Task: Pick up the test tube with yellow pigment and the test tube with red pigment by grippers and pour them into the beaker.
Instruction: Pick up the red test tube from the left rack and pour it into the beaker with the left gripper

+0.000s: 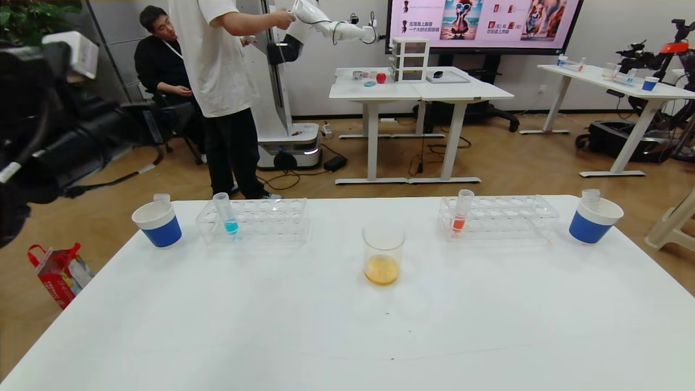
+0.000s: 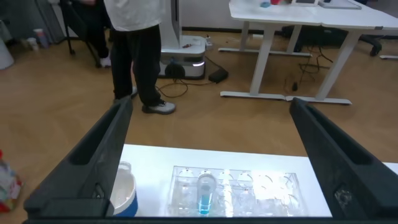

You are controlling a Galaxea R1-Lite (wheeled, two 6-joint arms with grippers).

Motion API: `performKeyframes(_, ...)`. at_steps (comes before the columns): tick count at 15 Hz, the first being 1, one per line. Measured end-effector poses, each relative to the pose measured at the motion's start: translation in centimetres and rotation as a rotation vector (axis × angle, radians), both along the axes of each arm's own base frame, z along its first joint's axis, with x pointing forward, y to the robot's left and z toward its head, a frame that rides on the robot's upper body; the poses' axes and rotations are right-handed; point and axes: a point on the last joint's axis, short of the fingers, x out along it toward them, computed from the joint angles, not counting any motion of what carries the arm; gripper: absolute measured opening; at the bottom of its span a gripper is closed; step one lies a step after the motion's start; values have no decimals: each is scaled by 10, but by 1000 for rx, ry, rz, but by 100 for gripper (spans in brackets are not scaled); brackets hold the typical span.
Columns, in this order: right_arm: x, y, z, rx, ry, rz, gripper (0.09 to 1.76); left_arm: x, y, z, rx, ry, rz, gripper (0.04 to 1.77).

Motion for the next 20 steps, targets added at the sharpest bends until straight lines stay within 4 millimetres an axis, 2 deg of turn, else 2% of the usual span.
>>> performKeyframes(3, 0, 0, 0, 0, 0, 0, 174, -55, 3, 19, 55, -51, 7, 175)
performKeyframes(7, 0, 0, 0, 0, 0, 0, 174, -129, 9, 21, 111, -18, 28, 175)
performKeyframes(10, 0, 0, 0, 0, 0, 0, 174, -196, 16, 10, 120, 109, 111, 175)
performKeyframes(13, 0, 0, 0, 0, 0, 0, 174, -257, 17, 1, 112, 54, 151, 175)
performKeyframes(16, 0, 0, 0, 0, 0, 0, 174, -303, 16, -15, 108, -53, 159, 175)
performKeyframes(20, 0, 0, 0, 0, 0, 0, 174, -350, 13, -51, 115, -199, 96, 175)
